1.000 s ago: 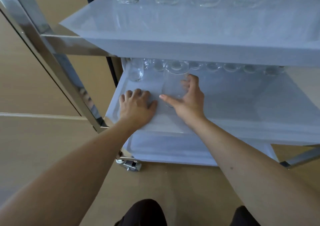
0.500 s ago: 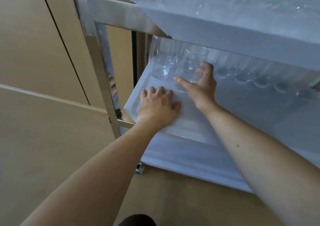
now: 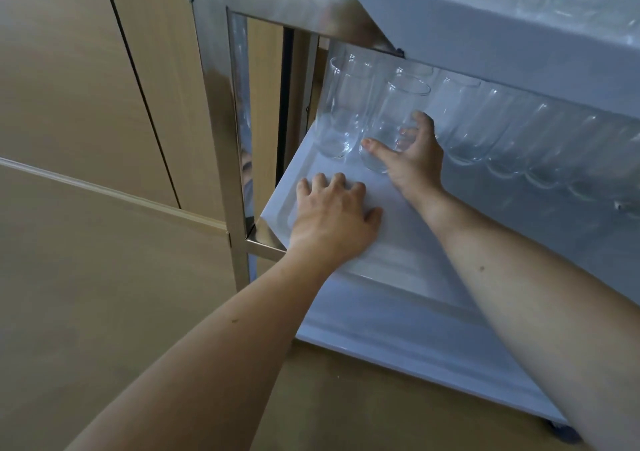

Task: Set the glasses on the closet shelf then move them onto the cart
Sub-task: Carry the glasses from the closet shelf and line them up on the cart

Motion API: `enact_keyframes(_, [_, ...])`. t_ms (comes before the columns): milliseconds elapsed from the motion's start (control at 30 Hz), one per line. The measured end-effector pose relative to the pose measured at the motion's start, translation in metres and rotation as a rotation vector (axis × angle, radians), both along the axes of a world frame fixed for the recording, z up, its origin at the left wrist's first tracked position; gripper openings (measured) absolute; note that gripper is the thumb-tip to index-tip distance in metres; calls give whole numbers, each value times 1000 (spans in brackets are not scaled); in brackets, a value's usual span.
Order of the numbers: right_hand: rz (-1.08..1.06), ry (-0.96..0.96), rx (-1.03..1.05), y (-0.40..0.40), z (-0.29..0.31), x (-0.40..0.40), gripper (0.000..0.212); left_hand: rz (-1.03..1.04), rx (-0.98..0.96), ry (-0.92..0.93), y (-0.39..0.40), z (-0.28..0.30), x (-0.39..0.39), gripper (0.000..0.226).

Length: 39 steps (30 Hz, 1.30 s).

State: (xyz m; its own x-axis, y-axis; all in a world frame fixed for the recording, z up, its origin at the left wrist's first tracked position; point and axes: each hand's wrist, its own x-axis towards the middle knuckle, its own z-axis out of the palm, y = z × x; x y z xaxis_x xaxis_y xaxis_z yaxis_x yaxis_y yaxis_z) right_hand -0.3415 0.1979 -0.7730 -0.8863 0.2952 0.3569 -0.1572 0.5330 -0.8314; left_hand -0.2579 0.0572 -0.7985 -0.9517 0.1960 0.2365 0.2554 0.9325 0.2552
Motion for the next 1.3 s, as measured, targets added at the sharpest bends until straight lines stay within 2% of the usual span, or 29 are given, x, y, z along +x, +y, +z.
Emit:
enact_keyframes(267, [-23,-74,72,0,6,4,98,10,25,-5,-1,1,-2,48])
enact_keyframes(400, [-68,-141,69,15,4,33,101,16,30,-9,-1,3,-2,50])
enact_keyframes(533, [-49,-140,233,32,-2,70,86,24,52,-18,1,8,3,53])
enact_keyframes(633, [-16,-266,364,33,-5,96,88,24,21,-21,-1,12,7,50])
enact_keyframes(767, [40,-287,462,35,-3,138,82,32,-9,-114,4,25,27,47])
enact_keyframes(1000, [153,-546,462,42,54,213,79,-7,-29,-309,11,88,93,51])
enact_keyframes(1200, [198,-714,417,34,145,267,77,-11,-14,-470,6,179,138,52])
enact_keyframes(1300, [163,-736,340,26,191,291,75,-60,-5,-546,1,221,160,51])
